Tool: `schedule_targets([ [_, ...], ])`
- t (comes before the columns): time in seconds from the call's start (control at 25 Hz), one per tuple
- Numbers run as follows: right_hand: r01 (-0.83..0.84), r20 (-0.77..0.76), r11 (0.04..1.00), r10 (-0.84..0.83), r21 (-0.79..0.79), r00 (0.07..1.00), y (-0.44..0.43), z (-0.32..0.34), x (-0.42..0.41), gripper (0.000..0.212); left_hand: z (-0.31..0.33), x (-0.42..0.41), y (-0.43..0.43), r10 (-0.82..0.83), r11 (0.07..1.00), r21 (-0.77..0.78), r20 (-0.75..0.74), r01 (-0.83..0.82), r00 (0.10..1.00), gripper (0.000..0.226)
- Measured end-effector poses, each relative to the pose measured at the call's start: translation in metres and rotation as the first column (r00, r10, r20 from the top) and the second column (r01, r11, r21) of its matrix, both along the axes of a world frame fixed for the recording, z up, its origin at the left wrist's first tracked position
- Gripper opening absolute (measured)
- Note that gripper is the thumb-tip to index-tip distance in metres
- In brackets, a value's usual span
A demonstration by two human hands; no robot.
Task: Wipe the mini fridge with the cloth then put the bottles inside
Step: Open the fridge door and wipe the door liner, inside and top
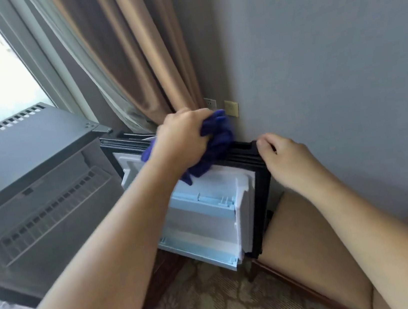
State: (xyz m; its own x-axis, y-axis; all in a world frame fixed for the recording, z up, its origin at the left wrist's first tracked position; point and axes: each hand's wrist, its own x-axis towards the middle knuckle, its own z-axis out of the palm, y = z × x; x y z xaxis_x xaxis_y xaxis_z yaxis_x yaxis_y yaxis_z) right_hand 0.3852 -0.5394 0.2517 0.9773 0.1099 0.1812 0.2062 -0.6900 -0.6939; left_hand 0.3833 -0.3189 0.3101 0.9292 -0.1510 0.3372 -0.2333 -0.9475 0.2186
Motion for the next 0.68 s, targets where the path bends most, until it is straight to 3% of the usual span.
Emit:
schedule_targets([
  [0.08, -0.08, -0.006, 0.997, 0.08, 0.018, 0.997, -0.003, 0.006, 0.004, 0.028, 0.016, -0.006, 0.032, 0.028, 1.0, 0.009, -0.027, -0.028, 0.999, 0.024],
  [0.16, -0.155, -0.021, 0.987, 0.156, 0.043, 0.988, -0.001, 0.014, 0.009, 0.033, 0.029, -0.014, 0.043, -0.014, 0.999, 0.034, -0.164, 0.02, 0.986, 0.035],
  [0.28, -0.22, -0.052, 0.975, 0.22, 0.002, 0.974, 0.002, 0.019, 0.011, 0.041, 0.037, -0.011, 0.034, -0.012, 0.994, 0.1, -0.346, 0.05, 0.938, 0.034],
  [0.36, -0.238, -0.064, 0.971, 0.237, -0.011, 0.969, 0.003, 0.015, 0.013, 0.044, 0.043, -0.01, 0.029, 0.009, 0.994, 0.103, -0.385, 0.033, 0.923, 0.025],
  [0.56, -0.214, 0.211, 0.96, 0.25, -0.18, 0.945, 0.009, 0.007, 0.005, 0.049, 0.052, -0.015, 0.045, 0.065, 0.99, 0.139, -0.288, -0.026, 0.956, 0.033],
  [0.68, -0.234, 0.215, 0.965, 0.256, -0.121, 0.943, 0.011, 0.005, 0.008, 0.047, 0.05, -0.025, 0.041, 0.052, 0.99, 0.144, -0.441, 0.013, 0.896, 0.018],
])
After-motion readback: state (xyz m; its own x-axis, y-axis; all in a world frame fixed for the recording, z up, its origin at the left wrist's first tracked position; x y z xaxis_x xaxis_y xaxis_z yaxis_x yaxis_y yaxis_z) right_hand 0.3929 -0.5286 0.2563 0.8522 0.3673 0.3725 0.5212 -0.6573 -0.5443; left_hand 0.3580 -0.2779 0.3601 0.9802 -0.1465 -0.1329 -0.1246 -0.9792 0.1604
